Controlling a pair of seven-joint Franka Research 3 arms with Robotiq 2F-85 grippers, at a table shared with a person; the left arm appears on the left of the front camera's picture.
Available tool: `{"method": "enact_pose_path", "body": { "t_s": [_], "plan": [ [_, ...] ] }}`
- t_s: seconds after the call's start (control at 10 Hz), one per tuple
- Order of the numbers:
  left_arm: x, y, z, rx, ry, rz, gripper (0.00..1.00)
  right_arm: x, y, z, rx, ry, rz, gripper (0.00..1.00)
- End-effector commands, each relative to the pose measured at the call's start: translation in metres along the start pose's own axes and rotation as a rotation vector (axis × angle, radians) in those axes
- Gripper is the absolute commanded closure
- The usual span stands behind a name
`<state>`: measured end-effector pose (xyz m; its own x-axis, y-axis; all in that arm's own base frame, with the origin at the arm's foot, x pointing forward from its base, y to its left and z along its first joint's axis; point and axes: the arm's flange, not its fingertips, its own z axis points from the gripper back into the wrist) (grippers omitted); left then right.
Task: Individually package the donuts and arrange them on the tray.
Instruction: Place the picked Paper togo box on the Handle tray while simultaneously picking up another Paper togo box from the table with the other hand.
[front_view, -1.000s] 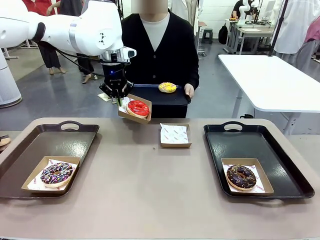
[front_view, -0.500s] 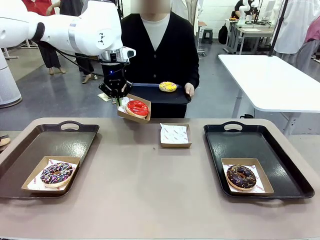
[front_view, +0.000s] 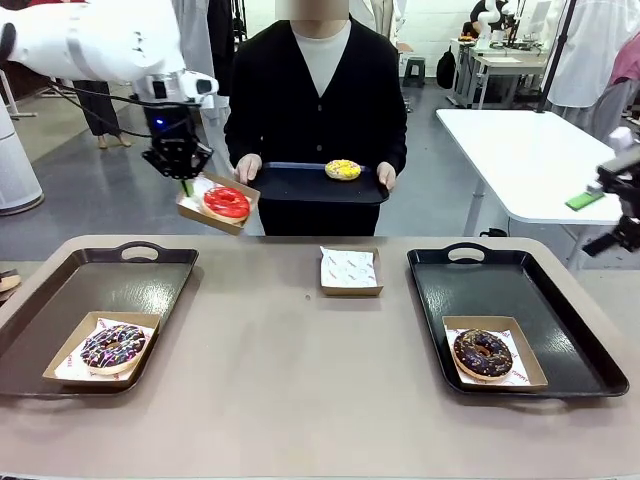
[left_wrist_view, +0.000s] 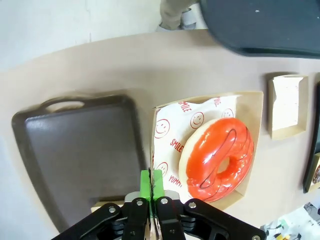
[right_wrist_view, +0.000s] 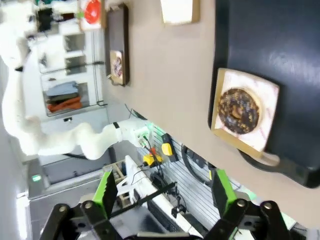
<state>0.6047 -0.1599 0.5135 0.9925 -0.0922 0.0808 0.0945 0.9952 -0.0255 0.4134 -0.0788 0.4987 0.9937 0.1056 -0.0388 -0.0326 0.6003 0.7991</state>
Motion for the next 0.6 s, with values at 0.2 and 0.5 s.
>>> {"method": "enact_pose_path", "body": {
  "t_s": [0.2,0.5],
  "plan": [
    [-0.055,0.067,-0.019,-0.032,0.011,0.006,0.99,0.045,0.075,-0.067,-0.284,-0.060,-0.005,0.00],
    [-0.078,0.110,-0.042,-0.062,0.004,0.035,0.99,0.081,0.115,-0.122,-0.445,-0.112,0.042,0.00]
  ]
}}
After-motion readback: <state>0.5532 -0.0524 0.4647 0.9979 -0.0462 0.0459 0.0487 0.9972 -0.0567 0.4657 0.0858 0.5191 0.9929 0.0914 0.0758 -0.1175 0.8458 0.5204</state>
